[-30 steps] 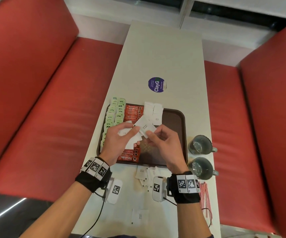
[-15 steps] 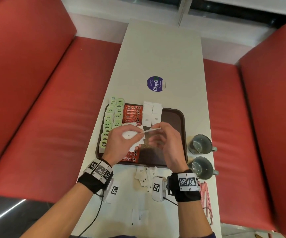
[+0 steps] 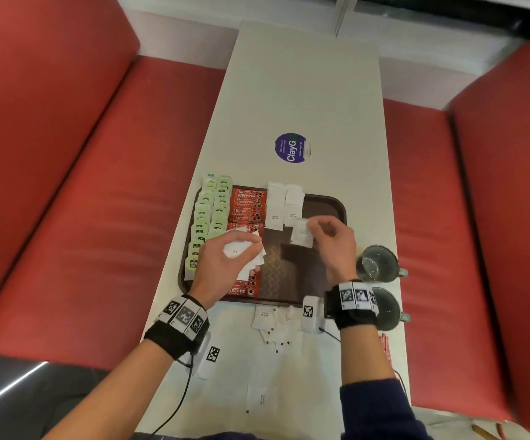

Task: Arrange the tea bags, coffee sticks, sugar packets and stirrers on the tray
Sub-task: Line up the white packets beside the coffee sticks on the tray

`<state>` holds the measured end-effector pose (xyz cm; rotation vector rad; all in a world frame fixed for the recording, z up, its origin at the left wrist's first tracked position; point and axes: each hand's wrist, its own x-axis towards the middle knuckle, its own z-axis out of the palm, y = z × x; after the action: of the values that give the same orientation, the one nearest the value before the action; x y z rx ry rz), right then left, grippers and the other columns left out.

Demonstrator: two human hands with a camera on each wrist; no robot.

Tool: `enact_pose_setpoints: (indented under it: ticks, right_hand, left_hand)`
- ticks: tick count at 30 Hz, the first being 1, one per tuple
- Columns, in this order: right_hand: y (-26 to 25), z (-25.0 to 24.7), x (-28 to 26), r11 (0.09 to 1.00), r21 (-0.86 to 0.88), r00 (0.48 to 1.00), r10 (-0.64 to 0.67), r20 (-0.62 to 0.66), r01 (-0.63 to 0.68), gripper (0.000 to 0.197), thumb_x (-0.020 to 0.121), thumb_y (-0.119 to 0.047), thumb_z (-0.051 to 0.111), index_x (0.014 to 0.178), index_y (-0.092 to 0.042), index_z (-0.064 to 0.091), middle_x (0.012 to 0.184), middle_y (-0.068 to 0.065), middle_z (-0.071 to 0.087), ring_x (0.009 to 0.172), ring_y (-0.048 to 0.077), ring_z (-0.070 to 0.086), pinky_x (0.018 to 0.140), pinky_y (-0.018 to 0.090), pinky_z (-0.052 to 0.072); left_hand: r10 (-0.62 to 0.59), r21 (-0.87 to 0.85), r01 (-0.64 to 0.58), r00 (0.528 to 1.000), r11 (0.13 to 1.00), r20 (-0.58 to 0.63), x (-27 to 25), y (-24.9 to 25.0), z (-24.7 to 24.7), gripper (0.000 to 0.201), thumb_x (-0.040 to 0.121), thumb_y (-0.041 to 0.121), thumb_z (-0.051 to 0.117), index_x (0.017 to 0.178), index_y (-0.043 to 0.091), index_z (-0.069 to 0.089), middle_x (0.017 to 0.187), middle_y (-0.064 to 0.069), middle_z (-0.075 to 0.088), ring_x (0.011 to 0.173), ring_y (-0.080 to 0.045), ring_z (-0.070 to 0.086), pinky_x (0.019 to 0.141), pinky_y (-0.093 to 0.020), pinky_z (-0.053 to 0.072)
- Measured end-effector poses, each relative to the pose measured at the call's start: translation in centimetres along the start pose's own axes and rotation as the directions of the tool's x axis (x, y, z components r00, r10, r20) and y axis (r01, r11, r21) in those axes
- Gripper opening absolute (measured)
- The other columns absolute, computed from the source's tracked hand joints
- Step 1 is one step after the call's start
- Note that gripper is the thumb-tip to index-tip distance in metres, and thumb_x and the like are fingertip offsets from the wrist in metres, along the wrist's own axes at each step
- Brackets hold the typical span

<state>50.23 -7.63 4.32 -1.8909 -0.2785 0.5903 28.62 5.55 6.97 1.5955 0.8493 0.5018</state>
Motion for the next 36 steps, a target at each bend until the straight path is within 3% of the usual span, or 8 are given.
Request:
enact_pose_setpoints:
  ticks: [5, 9, 14, 21, 24, 27, 31, 36]
  right_hand:
    - [2.0, 0.8, 6.1, 0.956, -0.292, 0.999, 0.020, 0.032, -0.010, 0.010, 0.103, -0.029, 0.072, 0.100, -0.033, 0.081, 0.105, -0.008, 0.080, 0.102, 0.017, 0.075, 0.102, 0.049, 0.060]
    - [3.1, 2.1, 8.8, 0.929, -0.369, 0.995, 0.060, 0.080, -0.026, 0.011, 0.101, -0.031, 0.072, 0.096, -0.035, 0.081, 0.103, -0.007, 0.081, 0.100, 0.020, 0.077, 0.100, 0.047, 0.061]
    - [2.9, 3.1, 10.0, 0.905, -0.426, 0.996, 0.033, 0.077, 0.003, 0.017, 0.106, -0.029, 0.069, 0.113, -0.020, 0.082, 0.111, -0.001, 0.079, 0.101, 0.014, 0.066, 0.090, 0.025, 0.044]
    - [3.9, 4.1, 8.6, 0.920, -0.391, 0.997, -0.062, -0.055, 0.035, 0.019, 0.098, -0.018, 0.076, 0.115, -0.013, 0.067, 0.101, 0.001, 0.071, 0.093, 0.019, 0.066, 0.095, 0.039, 0.054]
    - [4.6, 4.6, 7.2, 0.888, -0.454, 0.995, -0.098, -0.025, 0.076, 0.033, 0.090, -0.024, 0.085, 0.108, -0.018, 0.059, 0.107, 0.003, 0.066, 0.099, 0.023, 0.064, 0.085, 0.034, 0.047]
    - [4.9, 5.1, 5.6, 0.857, -0.508, 0.996, -0.085, 0.020, 0.083, 0.045, 0.082, -0.025, 0.094, 0.109, -0.020, 0.058, 0.117, 0.002, 0.059, 0.108, 0.021, 0.056, 0.091, 0.037, 0.050]
    - [4.7, 5.6, 5.4, 0.856, -0.512, 0.997, -0.081, 0.001, 0.069, 0.043, 0.084, -0.017, 0.093, 0.111, -0.020, 0.059, 0.125, 0.004, 0.058, 0.121, 0.029, 0.058, 0.102, 0.047, 0.055]
    - [3.8, 6.1, 6.1, 0.836, -0.541, 0.995, -0.104, 0.002, 0.088, 0.039, 0.086, -0.014, 0.090, 0.113, -0.016, 0.061, 0.128, 0.007, 0.060, 0.124, 0.032, 0.059, 0.103, 0.045, 0.053]
  left_hand:
    - [-0.026, -0.028, 0.026, 1.000, 0.999, -0.010, -0.2, -0.6, -0.1, 0.010, 0.092, 0.022, 0.086, 0.102, 0.025, 0.085, 0.114, 0.012, 0.078, 0.110, 0.005, 0.066, 0.083, 0.000, 0.045]
    - [-0.072, -0.034, 0.072, 0.997, 0.997, -0.016, -0.3, -1.2, -0.4, 0.012, 0.092, 0.027, 0.086, 0.104, 0.029, 0.085, 0.115, 0.013, 0.078, 0.110, 0.004, 0.067, 0.079, -0.003, 0.049]
    - [-0.083, -0.008, 0.082, 0.996, 0.997, -0.033, -0.2, -1.7, -0.6, 0.011, 0.091, 0.030, 0.087, 0.102, 0.032, 0.085, 0.111, 0.024, 0.077, 0.113, 0.008, 0.065, 0.082, 0.001, 0.045]
    - [-0.086, -0.027, 0.084, 0.995, 0.996, -0.049, -0.1, -1.4, -0.9, 0.010, 0.092, 0.026, 0.086, 0.102, 0.030, 0.085, 0.112, 0.018, 0.079, 0.112, 0.008, 0.065, 0.083, 0.003, 0.042]
    - [-0.095, -0.026, 0.094, 0.994, 0.995, -0.051, 0.0, -1.5, -1.0, 0.010, 0.092, 0.030, 0.086, 0.102, 0.032, 0.085, 0.113, 0.018, 0.078, 0.114, 0.004, 0.066, 0.083, 0.002, 0.042]
    - [-0.104, -0.030, 0.102, 0.993, 0.994, -0.052, -0.1, -1.6, -1.1, 0.009, 0.093, 0.031, 0.086, 0.102, 0.033, 0.085, 0.113, 0.019, 0.078, 0.115, 0.003, 0.066, 0.085, 0.001, 0.043]
    - [-0.104, -0.030, 0.102, 0.993, 0.994, -0.053, -0.2, -1.5, -1.0, 0.010, 0.093, 0.030, 0.086, 0.102, 0.031, 0.085, 0.113, 0.018, 0.079, 0.115, 0.002, 0.067, 0.089, -0.008, 0.045]
    - [-0.127, -0.055, 0.124, 0.990, 0.991, -0.055, -0.2, -1.0, -1.0, 0.012, 0.093, 0.032, 0.085, 0.105, 0.031, 0.084, 0.117, 0.016, 0.078, 0.116, 0.001, 0.066, 0.083, -0.003, 0.045]
